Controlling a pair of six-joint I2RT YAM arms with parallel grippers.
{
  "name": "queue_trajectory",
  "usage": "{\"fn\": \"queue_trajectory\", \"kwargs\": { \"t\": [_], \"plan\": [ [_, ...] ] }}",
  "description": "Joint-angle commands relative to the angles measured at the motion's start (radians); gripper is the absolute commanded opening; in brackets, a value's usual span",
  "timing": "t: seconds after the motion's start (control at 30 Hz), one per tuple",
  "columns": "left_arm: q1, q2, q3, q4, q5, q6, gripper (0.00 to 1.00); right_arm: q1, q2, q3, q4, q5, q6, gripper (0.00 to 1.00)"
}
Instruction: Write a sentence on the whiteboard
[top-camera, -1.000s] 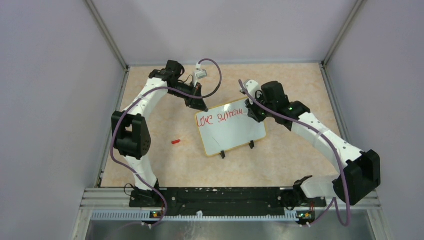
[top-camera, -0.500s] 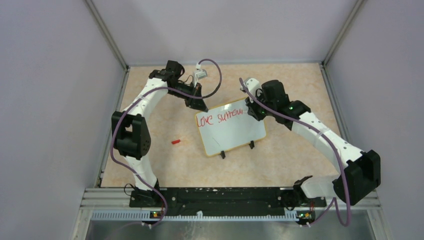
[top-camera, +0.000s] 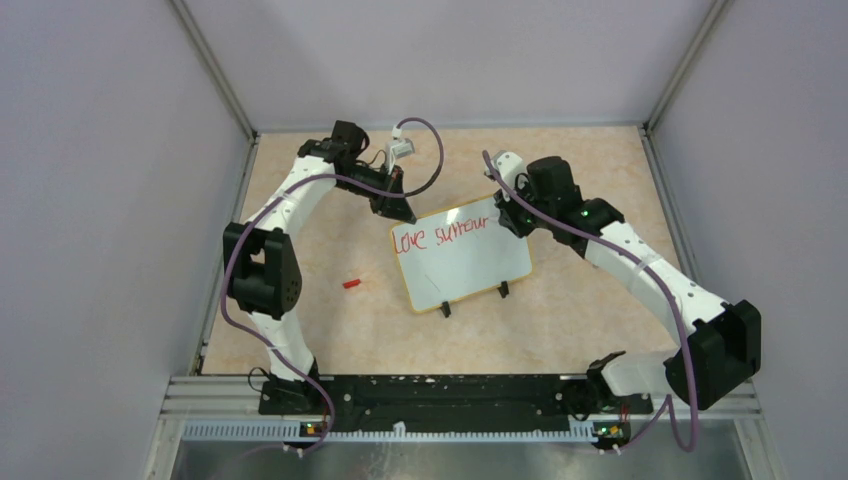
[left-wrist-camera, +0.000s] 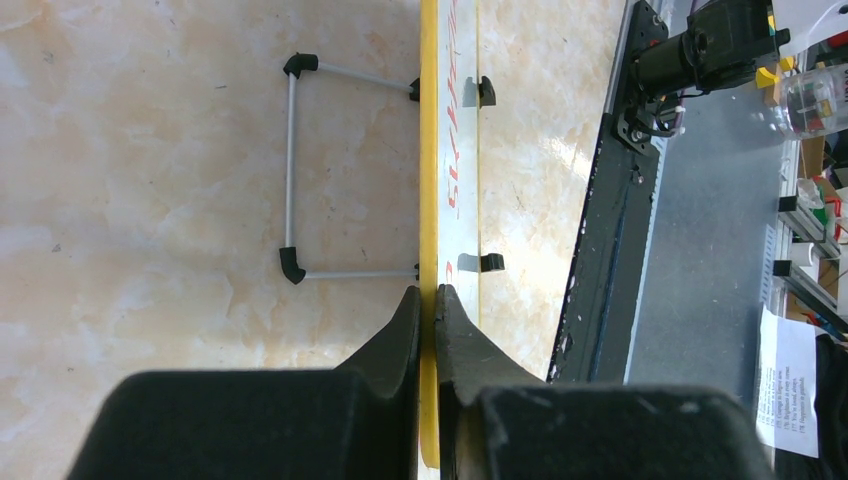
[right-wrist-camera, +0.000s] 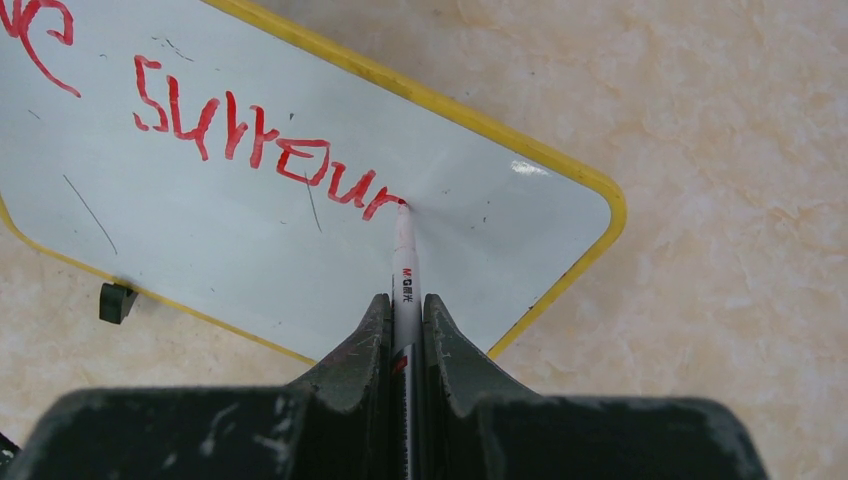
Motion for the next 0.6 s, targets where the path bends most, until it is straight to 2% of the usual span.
{"fn": "queue_trajectory", "kwargs": {
  "t": [0.0, 0.3, 0.57],
  "plan": [
    [-0.016, -0.017, -0.017, 0.008, -0.013, 0.013, 0.00, -0.016, -0.020, 0.015, 0.020, 0.023, -0.014, 0.00],
    [-0.017, -0.017, -0.017, 0.008, -0.010, 0.012, 0.00, -0.016, -0.035, -0.036, 0.007, -0.028, 0.003, 0.00],
    [-0.017, -0.018, -0.015, 0.007, -0.012, 0.011, 0.00, -0.016, -0.046, 0.001, -0.015, -0.029, 0.001, 0.00]
  ]
}}
